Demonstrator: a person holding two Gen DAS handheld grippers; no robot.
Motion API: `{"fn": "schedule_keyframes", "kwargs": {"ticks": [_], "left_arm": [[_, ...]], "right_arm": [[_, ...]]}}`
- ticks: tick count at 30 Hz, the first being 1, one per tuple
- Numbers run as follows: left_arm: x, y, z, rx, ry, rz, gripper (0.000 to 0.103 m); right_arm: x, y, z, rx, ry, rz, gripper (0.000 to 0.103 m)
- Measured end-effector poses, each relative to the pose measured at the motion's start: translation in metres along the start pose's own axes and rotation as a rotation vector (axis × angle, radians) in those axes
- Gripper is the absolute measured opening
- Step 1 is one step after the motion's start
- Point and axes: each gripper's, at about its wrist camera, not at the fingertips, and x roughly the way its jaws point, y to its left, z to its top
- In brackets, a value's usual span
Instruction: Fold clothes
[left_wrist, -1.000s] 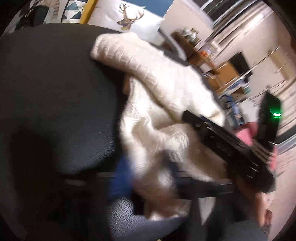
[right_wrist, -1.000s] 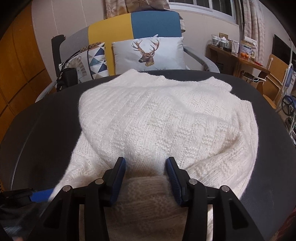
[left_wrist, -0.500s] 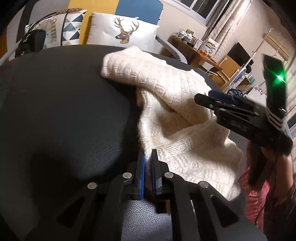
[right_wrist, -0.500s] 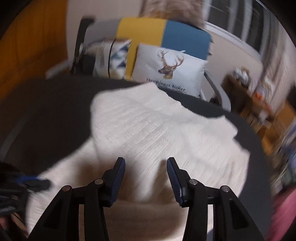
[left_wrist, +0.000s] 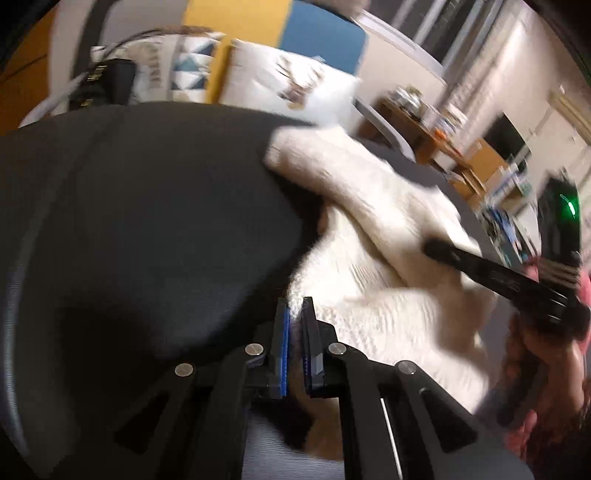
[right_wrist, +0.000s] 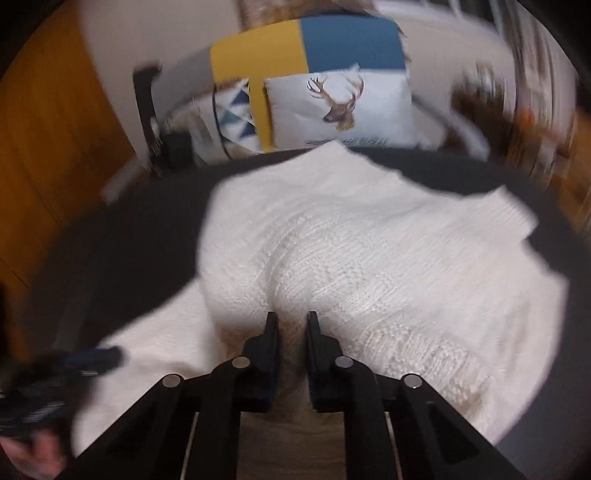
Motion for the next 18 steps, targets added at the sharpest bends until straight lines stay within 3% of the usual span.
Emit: {"fn": "schedule_keyframes", "kwargs": {"ticks": [5, 8, 12, 14, 16, 18], "left_arm": [[-0.021, 0.054, 0.013, -0.086, -0.061, 0.063, 0.005], [-0.033, 0.072, 0.022, -0.079, -0.110, 0.127, 0.005], [-0.042, 0.087, 0.035, -0.059, -0.175, 0.217, 0.005], [-0.037, 0.092, 0.033, -0.059, -0.166, 0.254, 0.005], [-0.023, 0.096, 0.027, -0.069, -0.128, 0.274, 0.005], [-0.012, 0.101, 0.017, -0.094, -0.089, 0.261, 0.006]], "right_arm": [[0.004, 0.004, -0.016, 0.216, 0.007, 0.262, 0.010], [-0.003, 0.021, -0.021, 0.217, -0.029, 0.353, 0.009], [-0.013, 0.051, -0.023, 0.161, -0.041, 0.400, 0.006], [-0.012, 0.064, -0.029, 0.094, -0.016, 0.366, 0.002], [-0.005, 0.078, -0.042, -0.022, 0.030, 0.210, 0.004], [-0.008, 0.088, -0.039, -0.101, 0.029, 0.149, 0.008]]}}
